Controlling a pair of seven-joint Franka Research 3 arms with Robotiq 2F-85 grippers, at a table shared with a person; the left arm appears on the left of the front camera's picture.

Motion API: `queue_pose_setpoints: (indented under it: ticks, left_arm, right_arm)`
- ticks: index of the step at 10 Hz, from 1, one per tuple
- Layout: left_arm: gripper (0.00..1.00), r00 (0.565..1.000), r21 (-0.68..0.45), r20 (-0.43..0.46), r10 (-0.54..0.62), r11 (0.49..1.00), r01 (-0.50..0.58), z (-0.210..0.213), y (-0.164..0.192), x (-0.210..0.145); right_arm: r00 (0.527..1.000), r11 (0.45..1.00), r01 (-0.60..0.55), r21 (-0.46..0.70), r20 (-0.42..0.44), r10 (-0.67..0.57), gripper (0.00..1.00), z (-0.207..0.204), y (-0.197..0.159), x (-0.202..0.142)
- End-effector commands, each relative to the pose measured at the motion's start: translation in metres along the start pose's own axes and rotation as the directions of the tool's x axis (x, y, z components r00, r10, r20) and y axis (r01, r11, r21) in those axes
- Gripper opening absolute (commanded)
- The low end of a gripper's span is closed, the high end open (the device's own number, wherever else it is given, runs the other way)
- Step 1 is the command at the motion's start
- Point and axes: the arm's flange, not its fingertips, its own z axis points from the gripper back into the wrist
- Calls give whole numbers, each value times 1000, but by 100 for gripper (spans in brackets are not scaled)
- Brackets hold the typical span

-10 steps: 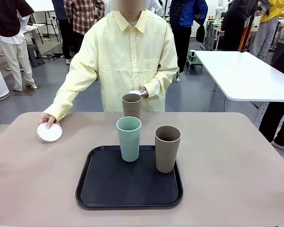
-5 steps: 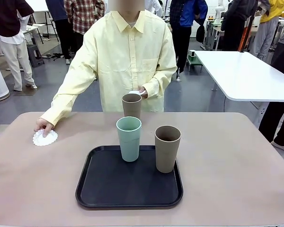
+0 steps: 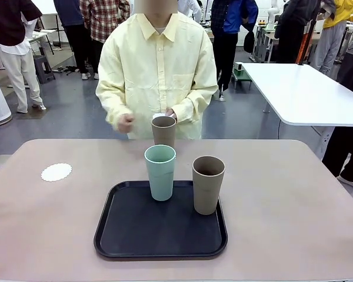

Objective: Place coasters on the table and set cups on them.
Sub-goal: Take one Reusable plastic cup from the Flat Tray and place it on a coaster set by the human.

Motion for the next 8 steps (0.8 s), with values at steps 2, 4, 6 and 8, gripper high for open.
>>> queue_pose_setpoints:
  ticks: [2, 4, 6, 8]
  left_arm:
    - [100, 1000, -7, 8, -2, 1000, 2, 1, -1, 0]
    - [100, 1000, -7, 8, -2, 1000, 2, 1, -1, 0]
    - [100, 1000, -7, 8, -2, 1000, 2, 1, -1, 0]
    - [100, 1000, -7, 8, -2, 1000, 2, 1, -1, 0]
  right_arm:
    - [1000, 1000, -11, 18, 10, 10, 100, 0, -1, 2]
    - [1000, 1000, -11, 18, 10, 10, 100, 0, -1, 2]
    - [1000, 1000, -11, 18, 10, 10, 100, 0, -1, 2]
    - [1000, 1000, -11, 18, 10, 10, 100, 0, -1, 2]
